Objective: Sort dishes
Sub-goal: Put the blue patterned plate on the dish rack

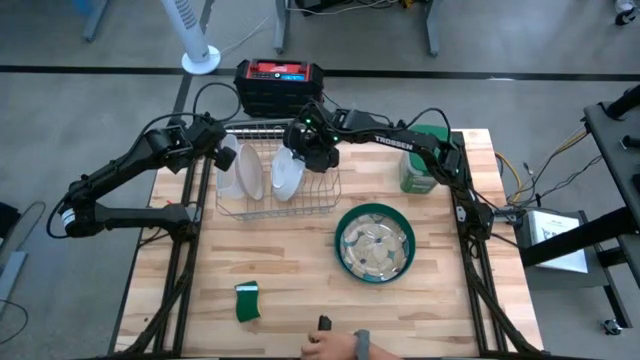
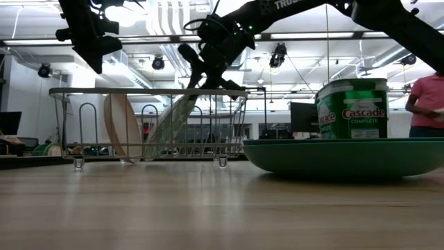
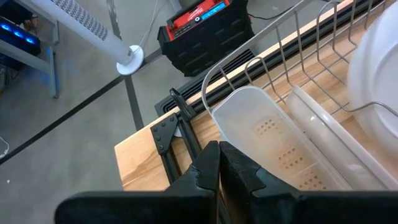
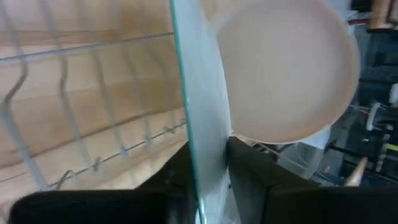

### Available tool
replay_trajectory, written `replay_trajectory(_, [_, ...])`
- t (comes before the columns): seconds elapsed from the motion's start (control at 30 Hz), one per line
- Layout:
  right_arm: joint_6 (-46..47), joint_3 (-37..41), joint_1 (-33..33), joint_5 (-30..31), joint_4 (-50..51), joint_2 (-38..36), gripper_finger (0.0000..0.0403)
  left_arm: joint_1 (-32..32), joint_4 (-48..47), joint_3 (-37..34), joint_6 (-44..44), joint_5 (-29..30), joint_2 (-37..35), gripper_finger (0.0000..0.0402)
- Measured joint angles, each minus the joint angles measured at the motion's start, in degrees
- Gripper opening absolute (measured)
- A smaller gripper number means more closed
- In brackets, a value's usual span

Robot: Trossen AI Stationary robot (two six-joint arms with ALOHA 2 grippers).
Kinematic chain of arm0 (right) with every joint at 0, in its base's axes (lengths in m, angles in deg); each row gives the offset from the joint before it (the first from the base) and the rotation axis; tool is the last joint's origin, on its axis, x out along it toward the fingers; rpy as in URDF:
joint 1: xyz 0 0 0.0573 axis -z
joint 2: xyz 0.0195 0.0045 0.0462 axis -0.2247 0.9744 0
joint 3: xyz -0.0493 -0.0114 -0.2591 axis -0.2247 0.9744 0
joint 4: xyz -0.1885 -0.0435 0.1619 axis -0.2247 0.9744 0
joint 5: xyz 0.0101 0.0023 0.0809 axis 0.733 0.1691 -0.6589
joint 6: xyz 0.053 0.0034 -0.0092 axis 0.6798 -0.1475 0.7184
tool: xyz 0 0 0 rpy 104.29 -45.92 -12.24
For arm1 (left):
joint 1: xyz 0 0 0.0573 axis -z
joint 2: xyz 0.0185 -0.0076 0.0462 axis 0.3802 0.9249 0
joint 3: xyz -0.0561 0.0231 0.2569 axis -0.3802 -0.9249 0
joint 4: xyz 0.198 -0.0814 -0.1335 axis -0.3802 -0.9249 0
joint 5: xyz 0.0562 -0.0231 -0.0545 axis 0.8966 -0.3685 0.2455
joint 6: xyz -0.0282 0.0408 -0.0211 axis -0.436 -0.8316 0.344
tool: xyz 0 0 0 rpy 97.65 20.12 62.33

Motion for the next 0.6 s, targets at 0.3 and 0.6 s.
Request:
replay_trajectory(0.3, [0.25, -0.12, 0.02, 0.35, -1.89, -0.42, 0.0008, 0.0, 0.17, 0.0, 0.0, 0.0, 0.0, 0.0])
replay_trajectory(0.6, [0.39, 0.24, 0.18, 2.03, -1.84, -2.74, 0.0001, 0.02, 0.26, 0.0, 0.0, 0.02, 0.0, 0.0])
